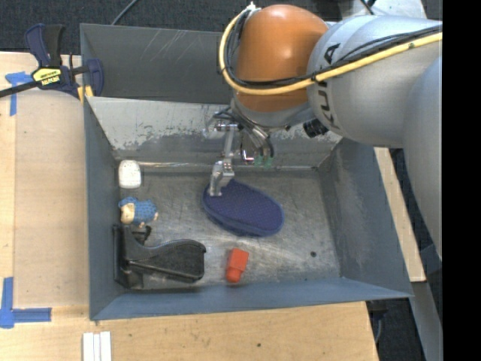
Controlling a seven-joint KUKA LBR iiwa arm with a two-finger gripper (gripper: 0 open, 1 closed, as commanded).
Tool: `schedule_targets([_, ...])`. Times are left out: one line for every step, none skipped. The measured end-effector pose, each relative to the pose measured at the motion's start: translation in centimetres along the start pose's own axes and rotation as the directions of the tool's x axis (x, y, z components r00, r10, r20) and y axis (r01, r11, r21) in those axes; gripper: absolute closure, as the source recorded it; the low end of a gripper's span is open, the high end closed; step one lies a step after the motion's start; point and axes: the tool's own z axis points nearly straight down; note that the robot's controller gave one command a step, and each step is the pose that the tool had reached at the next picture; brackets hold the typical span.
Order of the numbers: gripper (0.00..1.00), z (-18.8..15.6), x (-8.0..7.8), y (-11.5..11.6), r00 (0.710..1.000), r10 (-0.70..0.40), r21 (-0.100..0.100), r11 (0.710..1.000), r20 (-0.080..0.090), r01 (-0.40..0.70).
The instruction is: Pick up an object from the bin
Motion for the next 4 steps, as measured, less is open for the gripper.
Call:
schedule_targets([0.00, 10.0, 1.8, -3.8, 0.973, -0.232, -0.001, 0.973, -0.007, 0.232])
schedule_targets([0.00, 12.1, 1.0, -8.0, 0.948, -0.318, -0.005, 0.948, 0.004, 0.318])
schedule_targets([0.00, 10.7, 0.9, -9.7, 0.892, -0.451, 0.001, 0.892, 0.003, 0.451])
schedule_targets([1.00, 10.7, 0.9, -9.8, 0.893, -0.449, 0.001, 0.893, 0.003, 0.449])
